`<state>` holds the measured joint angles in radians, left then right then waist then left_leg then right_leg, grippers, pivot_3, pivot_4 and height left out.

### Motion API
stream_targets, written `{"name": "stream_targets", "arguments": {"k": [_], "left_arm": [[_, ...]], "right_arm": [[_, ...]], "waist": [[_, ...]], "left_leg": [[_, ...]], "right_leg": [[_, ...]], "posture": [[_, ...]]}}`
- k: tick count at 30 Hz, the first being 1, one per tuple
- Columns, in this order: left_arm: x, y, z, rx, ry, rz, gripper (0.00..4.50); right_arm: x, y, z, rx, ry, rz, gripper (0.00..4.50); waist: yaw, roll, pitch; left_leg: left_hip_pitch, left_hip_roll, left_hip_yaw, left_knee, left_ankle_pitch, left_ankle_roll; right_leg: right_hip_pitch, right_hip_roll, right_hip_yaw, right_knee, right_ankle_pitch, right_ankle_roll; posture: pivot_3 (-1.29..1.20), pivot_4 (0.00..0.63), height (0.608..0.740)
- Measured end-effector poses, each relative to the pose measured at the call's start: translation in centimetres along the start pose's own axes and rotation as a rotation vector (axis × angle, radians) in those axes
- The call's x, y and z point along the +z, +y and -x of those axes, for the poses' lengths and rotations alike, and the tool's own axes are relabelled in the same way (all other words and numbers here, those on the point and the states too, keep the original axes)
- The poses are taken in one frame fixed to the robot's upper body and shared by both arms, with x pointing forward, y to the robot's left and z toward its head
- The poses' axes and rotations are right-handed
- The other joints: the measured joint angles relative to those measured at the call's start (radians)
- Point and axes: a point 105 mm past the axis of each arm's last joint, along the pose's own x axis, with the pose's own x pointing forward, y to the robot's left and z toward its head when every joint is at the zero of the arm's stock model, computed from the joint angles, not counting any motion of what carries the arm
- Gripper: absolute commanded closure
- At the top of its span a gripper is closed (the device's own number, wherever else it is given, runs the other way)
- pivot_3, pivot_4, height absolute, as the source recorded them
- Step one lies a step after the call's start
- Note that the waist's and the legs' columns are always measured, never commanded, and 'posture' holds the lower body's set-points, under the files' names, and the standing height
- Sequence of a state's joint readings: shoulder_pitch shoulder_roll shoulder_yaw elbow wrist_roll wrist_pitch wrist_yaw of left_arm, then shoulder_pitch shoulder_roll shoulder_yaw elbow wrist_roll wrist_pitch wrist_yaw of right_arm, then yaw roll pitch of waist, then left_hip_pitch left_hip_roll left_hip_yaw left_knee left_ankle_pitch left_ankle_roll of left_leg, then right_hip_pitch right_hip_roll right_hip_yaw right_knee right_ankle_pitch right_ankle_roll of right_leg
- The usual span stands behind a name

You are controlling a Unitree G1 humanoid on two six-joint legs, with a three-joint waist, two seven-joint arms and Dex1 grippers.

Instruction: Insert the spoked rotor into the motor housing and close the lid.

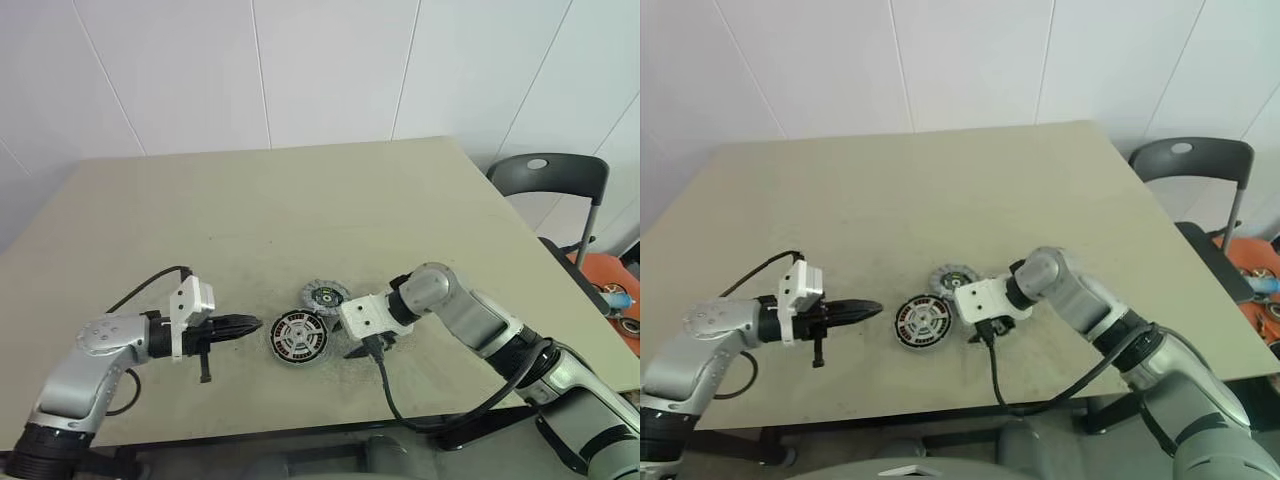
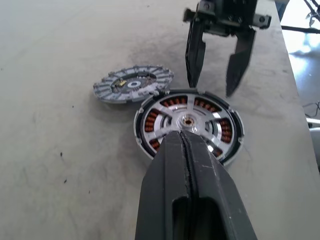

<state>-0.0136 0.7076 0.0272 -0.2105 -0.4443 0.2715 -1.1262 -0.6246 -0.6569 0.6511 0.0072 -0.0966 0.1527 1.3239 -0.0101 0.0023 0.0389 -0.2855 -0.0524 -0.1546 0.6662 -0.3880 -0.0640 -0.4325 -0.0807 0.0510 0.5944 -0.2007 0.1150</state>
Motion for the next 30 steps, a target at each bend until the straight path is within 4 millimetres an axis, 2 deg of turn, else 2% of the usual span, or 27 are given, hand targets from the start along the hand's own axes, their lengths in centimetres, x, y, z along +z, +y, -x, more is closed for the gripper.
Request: {"name": "stream_targets", "arguments": {"k": [6,12,19,25,30], "left_arm": [[-0.5,0.4,0.0,0.029,0.01,0.002,4.5],[-1.0,0.7,-0.1,0.041,0.01,0.023,4.5],[-0.6,1.0,-0.4,0.051,0.0,0.016,4.5],[-0.7,1.1,-0.4,0.061,0.01,0.032,4.5],[-0.8,1.2,-0.3,0.069,0.016,0.044,4.5]], "right_arm": [[0.0,-0.6,0.0,-0.016,0.015,0.05,1.24],[0.8,-2.8,1.2,-0.107,0.071,0.17,1.24],[0.8,-2.2,-0.1,-0.086,0.11,0.264,1.24],[1.4,-2.5,-0.6,-0.097,0.158,0.406,1.24],[1.7,-2.8,-1.0,-0.118,0.177,0.46,1.24]], "waist": [[-0.002,0.0,0.0],[0.0,0.0,0.0],[-0.001,0.0,0.0],[-0.006,-0.001,-0.001],[-0.008,-0.001,-0.001]], "left_leg": [[0.001,0.0,0.0,0.0,-0.002,0.004],[0.001,0.0,0.0,0.0,-0.002,0.004],[0.0,0.0,0.0,0.0,0.0,-0.001],[0.004,0.0,0.0,0.0,-0.002,0.003],[0.008,0.001,0.0,0.0,-0.001,0.002]], "right_leg": [[0.0,0.0,0.0,0.001,0.0,-0.001],[0.0,0.001,0.0,0.001,0.001,-0.001],[0.0,0.0,0.0,0.001,0.001,-0.001],[0.002,0.001,0.0,0.002,0.001,-0.001],[0.006,0.002,0.0,0.004,0.001,-0.002]], "posture": [[0.0,0.0,0.74],[0.0,0.0,0.74],[0.0,0.0,0.74],[0.0,0.0,0.74],[0.0,0.0,0.74]]}}
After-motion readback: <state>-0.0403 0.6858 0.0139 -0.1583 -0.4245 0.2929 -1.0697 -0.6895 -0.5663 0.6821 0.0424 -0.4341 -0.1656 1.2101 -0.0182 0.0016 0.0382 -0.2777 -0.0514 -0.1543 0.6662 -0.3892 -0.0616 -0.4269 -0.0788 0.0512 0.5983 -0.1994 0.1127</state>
